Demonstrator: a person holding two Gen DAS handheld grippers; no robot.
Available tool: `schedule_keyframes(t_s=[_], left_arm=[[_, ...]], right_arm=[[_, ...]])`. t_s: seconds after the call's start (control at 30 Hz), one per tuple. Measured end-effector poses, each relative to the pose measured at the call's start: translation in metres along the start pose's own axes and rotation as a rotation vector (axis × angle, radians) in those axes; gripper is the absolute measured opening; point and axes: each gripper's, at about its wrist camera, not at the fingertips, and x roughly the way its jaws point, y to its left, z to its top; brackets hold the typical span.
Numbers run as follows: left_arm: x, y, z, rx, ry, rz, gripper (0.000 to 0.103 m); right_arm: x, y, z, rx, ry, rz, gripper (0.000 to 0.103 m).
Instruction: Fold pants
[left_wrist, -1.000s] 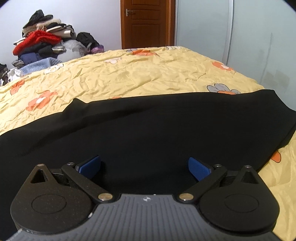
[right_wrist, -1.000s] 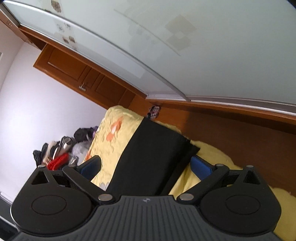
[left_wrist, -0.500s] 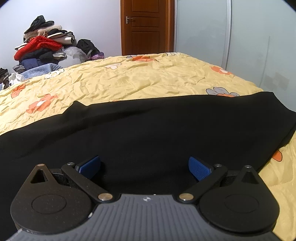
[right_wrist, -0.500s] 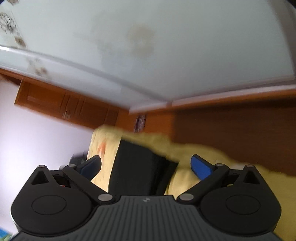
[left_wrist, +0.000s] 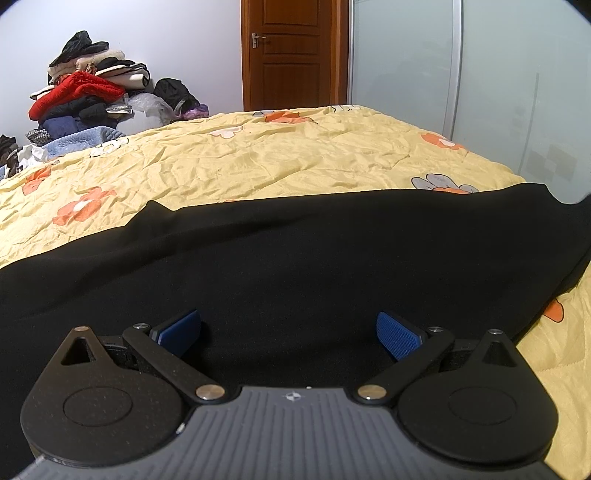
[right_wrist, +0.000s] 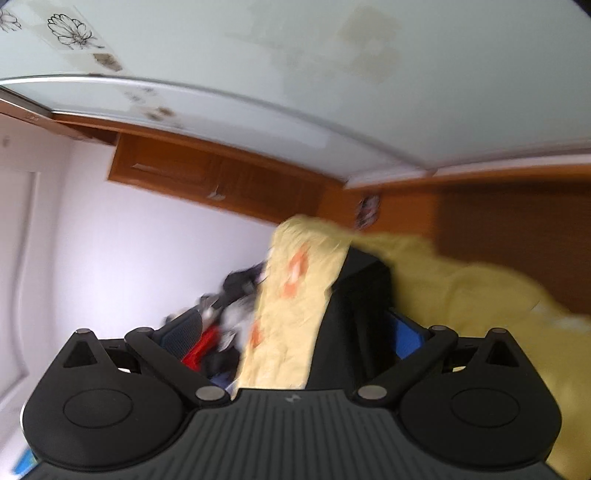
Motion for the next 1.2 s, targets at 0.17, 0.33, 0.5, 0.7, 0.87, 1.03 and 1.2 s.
schedule_keyframes(t_s=[0.17, 0.33, 0.5, 0.7, 0.87, 1.03, 1.2], left_arm=[[0.0, 0.0, 0.0, 0.0, 0.0, 0.0, 0.103], [-0.001, 0.0, 0.0, -0.002, -0.002, -0.002, 0.103], [-0.001, 0.0, 0.0, -0.002, -0.003, -0.002, 0.103], [-0.001, 0.0, 0.0, -0.002, -0.004, -0.002, 0.103], [-0.005, 0.003, 0.002, -0.017, -0.012, -0.036, 0.097], [-0.019, 0.014, 0.038, -0.17, -0.031, -0.308, 0.097], [0.008, 0.014, 0.072, -0.401, 0.035, -0.592, 0.103]], right_arm=[[0.003, 0.02, -0.02, -0.147, 0.043, -0.176, 0.103], [0.028, 0.038, -0.037, -0.399, 0.085, -0.292, 0.099], [0.037, 0.038, -0.033, -0.438, 0.07, -0.338, 0.056], [0.028, 0.019, -0.03, -0.437, 0.041, -0.322, 0.009], [0.024, 0.032, -0.039, -0.526, 0.02, -0.307, 0.006], [0.028, 0.088, -0.08, -0.858, 0.037, -0.297, 0.006], [0.037, 0.128, -0.153, -1.179, 0.13, -0.238, 0.006]])
